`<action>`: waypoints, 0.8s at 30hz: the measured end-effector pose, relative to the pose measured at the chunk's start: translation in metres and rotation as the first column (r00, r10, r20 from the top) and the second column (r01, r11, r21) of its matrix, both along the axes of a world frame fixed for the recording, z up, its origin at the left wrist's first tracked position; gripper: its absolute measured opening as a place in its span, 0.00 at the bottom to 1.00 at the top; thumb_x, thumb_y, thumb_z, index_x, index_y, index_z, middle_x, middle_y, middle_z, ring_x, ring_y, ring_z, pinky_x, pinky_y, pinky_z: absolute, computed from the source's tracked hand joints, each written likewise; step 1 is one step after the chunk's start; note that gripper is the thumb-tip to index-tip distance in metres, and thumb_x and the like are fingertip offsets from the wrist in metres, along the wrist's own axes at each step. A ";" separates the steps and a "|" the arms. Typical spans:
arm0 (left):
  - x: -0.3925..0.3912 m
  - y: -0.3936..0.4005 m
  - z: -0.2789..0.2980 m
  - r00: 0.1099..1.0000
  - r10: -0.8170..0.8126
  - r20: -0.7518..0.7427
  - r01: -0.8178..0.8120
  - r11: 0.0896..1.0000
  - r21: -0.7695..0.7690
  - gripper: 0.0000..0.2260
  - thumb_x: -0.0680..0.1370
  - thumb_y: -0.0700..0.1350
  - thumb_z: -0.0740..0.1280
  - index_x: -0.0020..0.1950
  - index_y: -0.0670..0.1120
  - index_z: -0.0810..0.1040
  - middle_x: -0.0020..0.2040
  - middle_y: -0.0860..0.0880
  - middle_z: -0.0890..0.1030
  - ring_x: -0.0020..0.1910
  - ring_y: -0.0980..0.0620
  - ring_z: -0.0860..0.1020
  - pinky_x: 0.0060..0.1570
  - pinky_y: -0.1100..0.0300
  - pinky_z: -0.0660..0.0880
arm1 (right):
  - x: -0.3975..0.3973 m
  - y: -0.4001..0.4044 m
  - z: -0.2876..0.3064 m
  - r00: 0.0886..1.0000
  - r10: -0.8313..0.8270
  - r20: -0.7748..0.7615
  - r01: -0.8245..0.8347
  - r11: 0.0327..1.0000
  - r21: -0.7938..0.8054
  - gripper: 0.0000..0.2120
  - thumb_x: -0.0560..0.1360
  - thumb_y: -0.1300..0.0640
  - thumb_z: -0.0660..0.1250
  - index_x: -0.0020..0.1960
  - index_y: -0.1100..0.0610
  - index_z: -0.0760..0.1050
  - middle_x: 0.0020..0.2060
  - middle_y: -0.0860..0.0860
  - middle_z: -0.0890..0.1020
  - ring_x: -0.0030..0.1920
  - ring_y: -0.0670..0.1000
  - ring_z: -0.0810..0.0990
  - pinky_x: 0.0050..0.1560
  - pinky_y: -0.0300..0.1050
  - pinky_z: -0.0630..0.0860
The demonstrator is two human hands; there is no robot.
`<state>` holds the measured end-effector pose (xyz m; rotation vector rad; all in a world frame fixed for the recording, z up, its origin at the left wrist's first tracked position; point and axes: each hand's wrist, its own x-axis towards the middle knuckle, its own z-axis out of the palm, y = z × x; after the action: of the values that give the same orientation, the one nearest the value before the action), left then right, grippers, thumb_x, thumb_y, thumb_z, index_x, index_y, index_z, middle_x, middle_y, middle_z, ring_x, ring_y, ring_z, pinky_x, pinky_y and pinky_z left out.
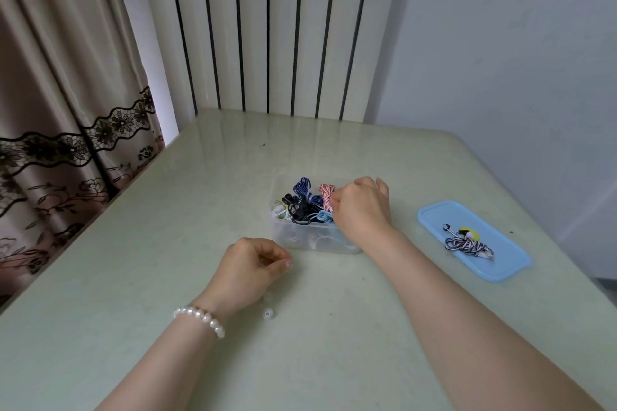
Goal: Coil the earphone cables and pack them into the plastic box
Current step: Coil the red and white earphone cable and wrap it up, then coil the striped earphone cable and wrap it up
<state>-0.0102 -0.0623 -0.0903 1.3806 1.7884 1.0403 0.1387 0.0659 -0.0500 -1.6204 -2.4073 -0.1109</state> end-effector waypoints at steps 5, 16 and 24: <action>0.003 0.001 0.000 1.000 -0.018 0.007 0.018 1.000 -0.012 0.07 0.72 0.41 0.71 0.35 0.49 0.81 0.23 0.57 0.76 0.19 0.54 0.71 0.23 0.61 0.73 | 0.002 0.002 0.005 0.993 0.112 0.049 -0.109 0.992 -0.057 0.12 0.76 0.57 0.58 0.54 0.53 0.78 0.56 0.53 0.77 0.62 0.55 0.65 0.65 0.51 0.56; 0.017 0.006 0.011 0.992 -0.128 -0.017 0.128 0.992 0.008 0.03 0.72 0.40 0.71 0.42 0.48 0.82 0.41 0.50 0.81 0.22 0.64 0.73 0.21 0.72 0.68 | 0.151 0.006 -0.016 0.905 -0.356 -0.234 0.351 0.934 -0.064 0.19 0.71 0.48 0.69 0.59 0.54 0.77 0.56 0.57 0.77 0.60 0.59 0.69 0.58 0.50 0.62; -0.003 0.006 0.020 0.992 -0.100 0.076 0.096 0.994 0.054 0.10 0.70 0.34 0.72 0.34 0.49 0.81 0.27 0.60 0.80 0.29 0.66 0.76 0.38 0.74 0.73 | 0.180 0.000 -0.044 0.917 -0.318 -0.242 0.318 0.947 -0.038 0.13 0.72 0.53 0.69 0.54 0.57 0.79 0.48 0.58 0.79 0.54 0.60 0.72 0.53 0.49 0.60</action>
<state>-0.0132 -0.0565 -0.0705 1.4225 1.6314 1.0789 0.3190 0.0662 -0.0944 -1.8904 -1.9471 0.0305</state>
